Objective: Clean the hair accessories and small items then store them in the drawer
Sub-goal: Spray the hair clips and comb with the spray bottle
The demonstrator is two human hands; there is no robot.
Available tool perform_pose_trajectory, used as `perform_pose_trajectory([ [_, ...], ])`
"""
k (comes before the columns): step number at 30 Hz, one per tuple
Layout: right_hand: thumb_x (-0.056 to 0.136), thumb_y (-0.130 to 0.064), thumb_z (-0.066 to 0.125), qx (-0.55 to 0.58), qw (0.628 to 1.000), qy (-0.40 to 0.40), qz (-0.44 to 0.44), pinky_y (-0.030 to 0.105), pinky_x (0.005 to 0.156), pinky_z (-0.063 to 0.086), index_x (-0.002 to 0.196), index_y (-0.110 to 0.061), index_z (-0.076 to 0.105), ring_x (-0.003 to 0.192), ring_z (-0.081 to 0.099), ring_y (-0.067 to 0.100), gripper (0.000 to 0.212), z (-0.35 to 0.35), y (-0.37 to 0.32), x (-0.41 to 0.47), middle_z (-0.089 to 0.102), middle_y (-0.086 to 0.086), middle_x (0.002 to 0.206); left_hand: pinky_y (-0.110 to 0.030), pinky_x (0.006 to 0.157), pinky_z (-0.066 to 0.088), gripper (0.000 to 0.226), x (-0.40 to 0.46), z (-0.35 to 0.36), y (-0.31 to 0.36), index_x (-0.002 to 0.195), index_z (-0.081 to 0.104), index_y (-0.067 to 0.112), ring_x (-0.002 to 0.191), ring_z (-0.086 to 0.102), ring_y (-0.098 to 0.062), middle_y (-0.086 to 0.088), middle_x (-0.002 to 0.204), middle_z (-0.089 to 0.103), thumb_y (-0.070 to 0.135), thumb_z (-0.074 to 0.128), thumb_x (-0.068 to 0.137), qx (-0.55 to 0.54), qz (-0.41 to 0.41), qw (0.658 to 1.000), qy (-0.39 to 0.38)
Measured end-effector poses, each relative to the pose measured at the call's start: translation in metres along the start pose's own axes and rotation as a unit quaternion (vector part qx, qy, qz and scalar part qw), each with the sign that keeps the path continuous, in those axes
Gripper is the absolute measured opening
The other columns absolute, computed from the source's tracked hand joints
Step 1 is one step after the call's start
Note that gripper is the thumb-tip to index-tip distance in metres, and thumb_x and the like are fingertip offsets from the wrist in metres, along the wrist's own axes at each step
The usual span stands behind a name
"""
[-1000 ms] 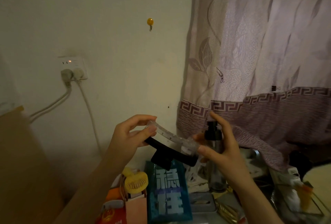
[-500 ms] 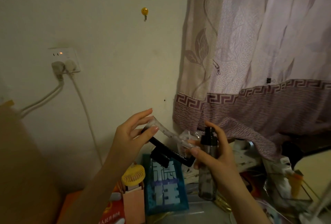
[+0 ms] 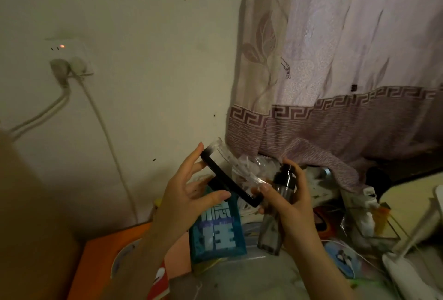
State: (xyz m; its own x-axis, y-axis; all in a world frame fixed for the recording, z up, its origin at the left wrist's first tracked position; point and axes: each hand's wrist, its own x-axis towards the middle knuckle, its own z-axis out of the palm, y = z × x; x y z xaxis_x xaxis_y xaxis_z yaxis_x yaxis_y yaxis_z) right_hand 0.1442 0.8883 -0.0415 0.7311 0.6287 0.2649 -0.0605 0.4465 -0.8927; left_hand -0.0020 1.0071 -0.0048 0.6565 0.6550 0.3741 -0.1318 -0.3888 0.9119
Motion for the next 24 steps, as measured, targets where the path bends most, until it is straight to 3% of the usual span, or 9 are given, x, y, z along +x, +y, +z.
perform_pose_trajectory([
  [3, 0.068, -0.017, 0.073, -0.006, 1.0, 0.02, 0.008, 0.032, 0.056, 0.055, 0.123, -0.032, 0.051, 0.086, 0.07, 0.027, 0.062, -0.007, 0.009, -0.008, 0.068, 0.004, 0.105, -0.013, 0.072, 0.052, 0.094, -0.006, 0.007, -0.008, 0.134, 0.035, 0.043, 0.096, 0.065, 0.003, 0.03, 0.102, 0.062, 0.017, 0.078, 0.054, -0.012, -0.015, 1.0, 0.001],
  [6, 0.07, -0.014, 0.073, -0.002, 0.999, 0.041, 0.029, 0.035, 0.057, 0.057, 0.123, -0.032, 0.052, 0.088, 0.07, 0.028, 0.06, -0.016, 0.02, -0.018, 0.068, 0.002, 0.103, -0.017, 0.08, 0.054, 0.095, -0.011, 0.013, -0.02, 0.132, 0.035, 0.047, 0.096, 0.063, 0.007, 0.024, 0.109, 0.06, 0.022, 0.078, 0.051, -0.015, -0.037, 0.999, -0.017],
  [9, 0.075, -0.007, 0.071, -0.001, 0.997, 0.06, 0.045, 0.034, 0.055, 0.057, 0.124, -0.03, 0.051, 0.088, 0.07, 0.031, 0.057, -0.027, 0.034, -0.028, 0.07, 0.002, 0.093, -0.027, 0.091, 0.052, 0.097, -0.017, 0.019, -0.037, 0.132, 0.036, 0.051, 0.104, 0.062, 0.0, 0.013, 0.121, 0.06, 0.032, 0.081, 0.047, -0.018, -0.058, 0.997, -0.038],
  [15, 0.075, -0.015, 0.073, -0.038, 0.99, 0.103, 0.089, 0.033, 0.057, 0.056, 0.125, -0.035, 0.048, 0.089, 0.07, 0.029, 0.059, -0.045, 0.058, -0.058, 0.066, 0.01, 0.104, -0.031, 0.093, 0.051, 0.097, -0.035, 0.032, -0.073, 0.132, 0.036, 0.051, 0.109, 0.061, -0.007, 0.009, 0.132, 0.051, 0.034, 0.081, 0.048, -0.012, -0.09, 0.994, -0.067],
  [18, 0.078, -0.011, 0.072, -0.048, 0.985, 0.125, 0.11, 0.034, 0.058, 0.057, 0.123, -0.036, 0.047, 0.086, 0.07, 0.023, 0.058, -0.054, 0.069, -0.073, 0.069, 0.002, 0.095, -0.028, 0.092, 0.051, 0.098, -0.044, 0.038, -0.09, 0.133, 0.037, 0.049, 0.113, 0.06, -0.011, 0.01, 0.133, 0.051, 0.04, 0.082, 0.046, -0.013, -0.104, 0.991, -0.083],
  [21, 0.08, -0.008, 0.071, -0.054, 0.983, 0.136, 0.115, 0.033, 0.058, 0.056, 0.125, -0.034, 0.046, 0.09, 0.07, 0.03, 0.057, -0.063, 0.079, -0.085, 0.071, -0.01, 0.088, -0.028, 0.09, 0.052, 0.101, -0.052, 0.045, -0.103, 0.136, 0.037, 0.044, 0.108, 0.062, -0.007, 0.007, 0.134, 0.049, 0.039, 0.082, 0.045, -0.016, -0.122, 0.987, -0.1],
  [24, 0.081, -0.007, 0.07, -0.059, 0.979, 0.149, 0.128, 0.035, 0.059, 0.056, 0.126, -0.034, 0.045, 0.088, 0.07, 0.029, 0.058, -0.073, 0.087, -0.095, 0.071, -0.011, 0.089, -0.026, 0.087, 0.052, 0.096, -0.058, 0.054, -0.114, 0.132, 0.037, 0.046, 0.106, 0.062, -0.008, 0.008, 0.136, 0.045, 0.036, 0.08, 0.046, -0.016, -0.134, 0.985, -0.109],
])
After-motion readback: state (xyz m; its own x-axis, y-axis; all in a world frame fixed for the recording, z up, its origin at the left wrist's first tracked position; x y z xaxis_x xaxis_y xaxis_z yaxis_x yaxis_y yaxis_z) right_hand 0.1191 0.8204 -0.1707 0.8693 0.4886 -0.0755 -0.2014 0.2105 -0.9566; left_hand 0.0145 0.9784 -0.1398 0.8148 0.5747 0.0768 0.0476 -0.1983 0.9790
